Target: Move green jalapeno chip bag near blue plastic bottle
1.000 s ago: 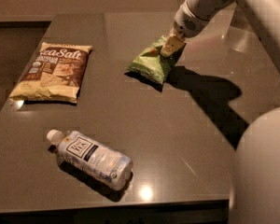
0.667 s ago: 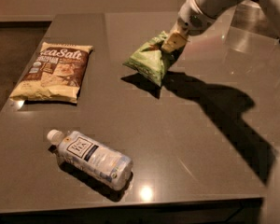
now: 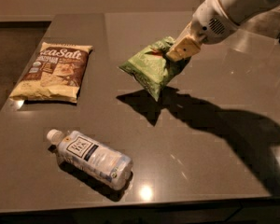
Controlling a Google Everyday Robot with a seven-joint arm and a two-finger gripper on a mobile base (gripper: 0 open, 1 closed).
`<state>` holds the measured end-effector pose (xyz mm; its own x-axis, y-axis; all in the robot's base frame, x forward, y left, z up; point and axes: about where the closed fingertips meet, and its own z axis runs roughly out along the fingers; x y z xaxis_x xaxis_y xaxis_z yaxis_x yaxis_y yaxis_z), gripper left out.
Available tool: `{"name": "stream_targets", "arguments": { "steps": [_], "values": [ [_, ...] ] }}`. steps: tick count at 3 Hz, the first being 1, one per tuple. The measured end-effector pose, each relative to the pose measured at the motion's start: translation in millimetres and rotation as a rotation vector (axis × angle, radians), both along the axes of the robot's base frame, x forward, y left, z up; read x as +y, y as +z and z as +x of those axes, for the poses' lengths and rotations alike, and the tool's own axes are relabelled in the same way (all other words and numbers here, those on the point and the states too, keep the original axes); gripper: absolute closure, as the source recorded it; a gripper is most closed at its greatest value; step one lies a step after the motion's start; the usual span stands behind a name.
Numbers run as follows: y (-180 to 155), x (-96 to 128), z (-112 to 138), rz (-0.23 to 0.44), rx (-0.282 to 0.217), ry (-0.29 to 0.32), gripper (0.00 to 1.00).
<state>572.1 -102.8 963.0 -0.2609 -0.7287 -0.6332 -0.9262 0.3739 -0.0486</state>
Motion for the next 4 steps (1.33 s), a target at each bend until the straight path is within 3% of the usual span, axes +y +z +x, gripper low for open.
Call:
{"name": "stream_targets", "arguments": {
  "steps": [2,3,4],
  "values": [
    [-10,36,-70,0.024,0.067,0.084,1.00],
    [-23,56,-90,-0.003,0.086,0.124,0.85],
    [-39,70,-105,-0.015,0.105,0.173,0.54]
  ]
}}
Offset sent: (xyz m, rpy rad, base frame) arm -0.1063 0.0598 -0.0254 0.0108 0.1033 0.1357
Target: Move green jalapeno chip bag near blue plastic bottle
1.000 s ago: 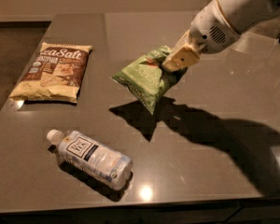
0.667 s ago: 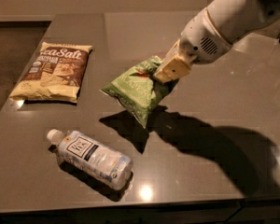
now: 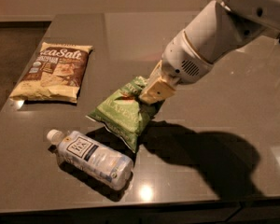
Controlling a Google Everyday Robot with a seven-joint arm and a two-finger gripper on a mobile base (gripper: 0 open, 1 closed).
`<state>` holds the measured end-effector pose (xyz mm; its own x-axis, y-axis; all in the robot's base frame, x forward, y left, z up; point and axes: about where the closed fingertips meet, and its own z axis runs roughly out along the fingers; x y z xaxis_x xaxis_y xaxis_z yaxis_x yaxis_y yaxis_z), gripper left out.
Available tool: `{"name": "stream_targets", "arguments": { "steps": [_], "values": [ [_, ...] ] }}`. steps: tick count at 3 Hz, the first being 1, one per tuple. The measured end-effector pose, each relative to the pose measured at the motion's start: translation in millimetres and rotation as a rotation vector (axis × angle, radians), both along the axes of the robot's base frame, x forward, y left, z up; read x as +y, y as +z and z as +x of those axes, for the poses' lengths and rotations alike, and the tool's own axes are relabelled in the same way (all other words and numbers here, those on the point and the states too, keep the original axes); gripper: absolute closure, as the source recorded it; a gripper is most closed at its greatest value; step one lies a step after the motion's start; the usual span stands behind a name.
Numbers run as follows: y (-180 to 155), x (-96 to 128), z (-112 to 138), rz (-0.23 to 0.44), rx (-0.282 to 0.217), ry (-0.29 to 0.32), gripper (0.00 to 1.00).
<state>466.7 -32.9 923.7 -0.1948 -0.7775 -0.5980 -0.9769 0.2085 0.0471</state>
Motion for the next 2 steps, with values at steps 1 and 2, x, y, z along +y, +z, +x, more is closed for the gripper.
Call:
{"name": "stream_targets", "arguments": {
  "steps": [1,2],
  "values": [
    [-7.8,2.4,-5.1,0.020,0.005,0.018,0.30],
    [-6.5,4.0,-5.9,0.018,0.002,0.021,0.01]
  ]
}}
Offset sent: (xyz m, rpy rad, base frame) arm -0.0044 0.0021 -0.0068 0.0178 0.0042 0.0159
